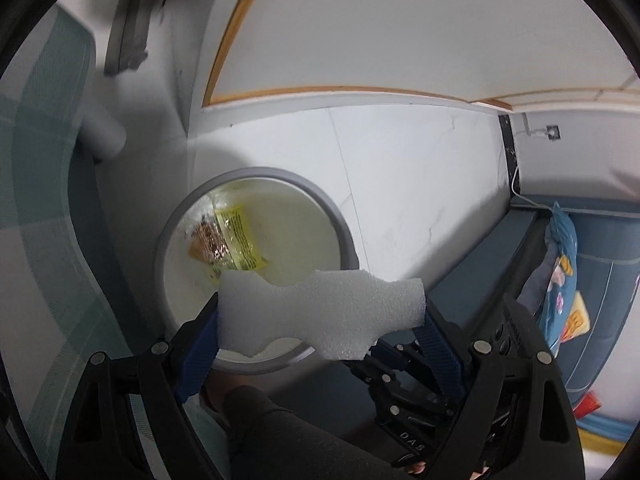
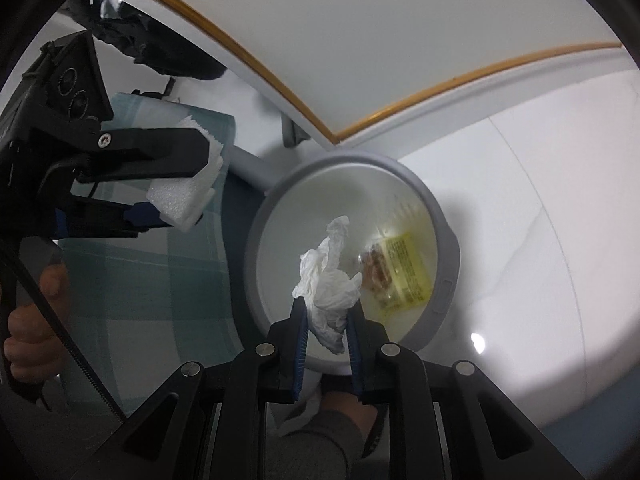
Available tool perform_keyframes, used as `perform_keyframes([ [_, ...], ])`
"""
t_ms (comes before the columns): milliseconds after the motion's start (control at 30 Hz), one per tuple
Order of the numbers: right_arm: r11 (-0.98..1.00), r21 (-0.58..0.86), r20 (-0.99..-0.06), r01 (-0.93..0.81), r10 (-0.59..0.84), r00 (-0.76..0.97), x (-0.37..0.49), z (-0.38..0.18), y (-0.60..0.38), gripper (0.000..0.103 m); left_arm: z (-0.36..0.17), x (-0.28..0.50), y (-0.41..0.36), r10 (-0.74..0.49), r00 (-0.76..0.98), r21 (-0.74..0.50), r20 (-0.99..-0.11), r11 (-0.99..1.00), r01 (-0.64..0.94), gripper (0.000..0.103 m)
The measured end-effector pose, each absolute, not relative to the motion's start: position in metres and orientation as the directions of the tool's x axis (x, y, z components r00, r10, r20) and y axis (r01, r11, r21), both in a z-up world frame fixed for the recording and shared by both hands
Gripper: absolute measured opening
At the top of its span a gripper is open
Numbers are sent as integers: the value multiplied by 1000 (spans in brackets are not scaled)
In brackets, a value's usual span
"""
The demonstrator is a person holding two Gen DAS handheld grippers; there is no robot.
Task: Collect trash
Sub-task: 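Open both tools to drop the foam and tissue into the bin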
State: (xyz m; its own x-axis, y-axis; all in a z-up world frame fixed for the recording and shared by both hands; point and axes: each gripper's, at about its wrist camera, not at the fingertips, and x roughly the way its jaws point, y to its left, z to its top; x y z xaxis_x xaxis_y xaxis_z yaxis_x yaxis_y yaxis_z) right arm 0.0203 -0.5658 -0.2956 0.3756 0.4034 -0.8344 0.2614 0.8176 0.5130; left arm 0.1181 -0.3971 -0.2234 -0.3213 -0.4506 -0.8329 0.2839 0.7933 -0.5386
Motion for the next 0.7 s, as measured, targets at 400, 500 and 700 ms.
perform_keyframes([
  [400,790,542,-829,286,446,337,18,-311,-568,49,-241,118,-402,-417,-382,-527,-825,813,248,88],
  [500,794,540,-830,278,449,330,15,-306,-569,53,-244,116,-403,-405,-397,-521,-823,818,244,89],
  [700,794,538,-831,283,444,334,3,-297,-571,55,-244,113,-408,-391,-391,-507,-833,822,260,98],
])
